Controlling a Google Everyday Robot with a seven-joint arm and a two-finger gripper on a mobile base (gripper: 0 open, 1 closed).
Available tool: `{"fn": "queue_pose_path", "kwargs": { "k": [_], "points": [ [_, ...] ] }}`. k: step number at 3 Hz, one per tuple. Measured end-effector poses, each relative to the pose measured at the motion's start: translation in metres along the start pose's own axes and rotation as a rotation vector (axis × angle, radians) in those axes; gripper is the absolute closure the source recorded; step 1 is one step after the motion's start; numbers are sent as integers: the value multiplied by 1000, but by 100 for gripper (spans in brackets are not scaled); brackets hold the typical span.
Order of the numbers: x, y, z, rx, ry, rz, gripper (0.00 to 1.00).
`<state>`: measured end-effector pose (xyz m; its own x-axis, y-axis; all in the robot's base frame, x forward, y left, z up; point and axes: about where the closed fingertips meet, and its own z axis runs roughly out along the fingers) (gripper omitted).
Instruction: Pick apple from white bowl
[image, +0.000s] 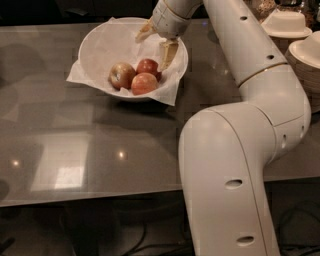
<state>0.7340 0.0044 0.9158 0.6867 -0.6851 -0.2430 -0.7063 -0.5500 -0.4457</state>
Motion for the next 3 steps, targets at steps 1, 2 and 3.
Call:
{"fn": "queue_pose_path", "kwargs": {
  "k": [1,2,3],
  "points": [
    [-3,4,3,-10,-19,13,32],
    [-3,9,10,-25,-35,21,33],
    [-2,13,18,-40,-49,26,33]
  ]
}}
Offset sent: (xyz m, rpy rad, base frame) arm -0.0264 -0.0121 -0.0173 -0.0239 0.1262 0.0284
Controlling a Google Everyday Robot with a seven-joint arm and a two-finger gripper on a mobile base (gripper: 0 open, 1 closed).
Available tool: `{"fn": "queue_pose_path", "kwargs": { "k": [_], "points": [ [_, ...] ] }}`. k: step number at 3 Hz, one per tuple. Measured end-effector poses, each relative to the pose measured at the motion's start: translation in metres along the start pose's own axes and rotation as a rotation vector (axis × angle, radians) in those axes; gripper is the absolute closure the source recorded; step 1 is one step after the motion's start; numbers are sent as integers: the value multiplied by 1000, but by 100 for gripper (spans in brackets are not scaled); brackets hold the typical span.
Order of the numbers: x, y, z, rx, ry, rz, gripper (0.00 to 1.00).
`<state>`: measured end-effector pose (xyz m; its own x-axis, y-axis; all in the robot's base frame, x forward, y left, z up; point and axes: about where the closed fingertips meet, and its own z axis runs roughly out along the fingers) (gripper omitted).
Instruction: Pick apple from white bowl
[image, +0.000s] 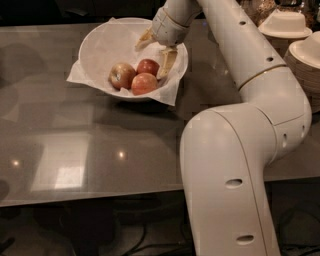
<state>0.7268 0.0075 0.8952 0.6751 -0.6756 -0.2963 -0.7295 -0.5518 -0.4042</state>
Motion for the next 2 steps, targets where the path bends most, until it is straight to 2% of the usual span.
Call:
{"fn": "queue_pose_path", "kwargs": {
  "k": [2],
  "points": [
    [2,3,15,-25,-24,3,33]
  ]
}}
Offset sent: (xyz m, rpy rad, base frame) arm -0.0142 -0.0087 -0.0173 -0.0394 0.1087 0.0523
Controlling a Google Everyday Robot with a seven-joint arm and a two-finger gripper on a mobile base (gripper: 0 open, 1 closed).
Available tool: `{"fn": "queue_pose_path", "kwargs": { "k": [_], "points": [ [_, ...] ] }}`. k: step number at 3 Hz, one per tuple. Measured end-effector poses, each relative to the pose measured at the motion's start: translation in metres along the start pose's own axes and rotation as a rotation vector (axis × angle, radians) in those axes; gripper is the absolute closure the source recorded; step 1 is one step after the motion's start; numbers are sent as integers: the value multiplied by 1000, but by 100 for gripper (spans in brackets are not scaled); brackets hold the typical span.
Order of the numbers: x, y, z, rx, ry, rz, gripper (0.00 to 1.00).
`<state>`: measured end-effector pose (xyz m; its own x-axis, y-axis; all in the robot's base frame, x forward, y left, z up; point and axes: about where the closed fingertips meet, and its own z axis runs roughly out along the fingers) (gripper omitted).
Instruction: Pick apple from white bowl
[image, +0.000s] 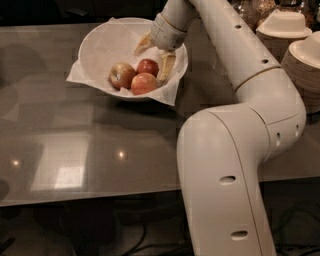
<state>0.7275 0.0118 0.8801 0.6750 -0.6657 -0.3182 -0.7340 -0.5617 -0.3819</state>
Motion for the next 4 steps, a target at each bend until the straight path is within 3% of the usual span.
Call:
{"fn": "queue_pose_path", "kwargs": {
  "k": [1,4],
  "points": [
    [-1,0,6,-10,-13,1,34],
    [-12,-11,-3,-5,2,-34,98]
  ]
}}
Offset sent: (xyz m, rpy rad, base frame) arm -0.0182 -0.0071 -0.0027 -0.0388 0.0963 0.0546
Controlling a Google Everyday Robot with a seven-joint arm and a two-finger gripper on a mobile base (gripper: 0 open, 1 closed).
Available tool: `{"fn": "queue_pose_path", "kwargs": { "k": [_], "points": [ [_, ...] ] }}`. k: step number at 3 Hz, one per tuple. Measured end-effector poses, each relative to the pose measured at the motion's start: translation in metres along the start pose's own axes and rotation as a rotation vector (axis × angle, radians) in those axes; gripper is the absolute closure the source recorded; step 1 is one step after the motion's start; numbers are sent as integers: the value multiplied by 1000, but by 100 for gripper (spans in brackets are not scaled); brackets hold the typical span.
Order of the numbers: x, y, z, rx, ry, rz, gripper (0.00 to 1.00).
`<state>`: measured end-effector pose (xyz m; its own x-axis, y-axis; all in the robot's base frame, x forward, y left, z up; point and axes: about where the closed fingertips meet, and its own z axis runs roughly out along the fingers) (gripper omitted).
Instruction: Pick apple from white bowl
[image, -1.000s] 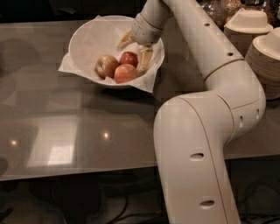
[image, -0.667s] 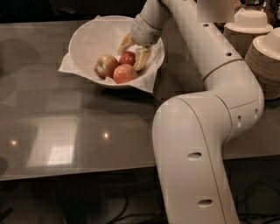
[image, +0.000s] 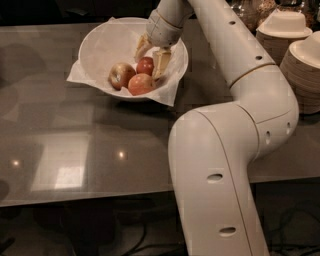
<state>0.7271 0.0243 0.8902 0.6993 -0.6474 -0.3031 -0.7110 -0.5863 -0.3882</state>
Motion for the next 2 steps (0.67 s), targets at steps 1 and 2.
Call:
{"fn": "queue_pose_path", "kwargs": {
  "k": [1,2],
  "points": [
    [-8,-13,-19,28,41,-43,100],
    [-17,-24,-40,70,64,-80,100]
  ]
}}
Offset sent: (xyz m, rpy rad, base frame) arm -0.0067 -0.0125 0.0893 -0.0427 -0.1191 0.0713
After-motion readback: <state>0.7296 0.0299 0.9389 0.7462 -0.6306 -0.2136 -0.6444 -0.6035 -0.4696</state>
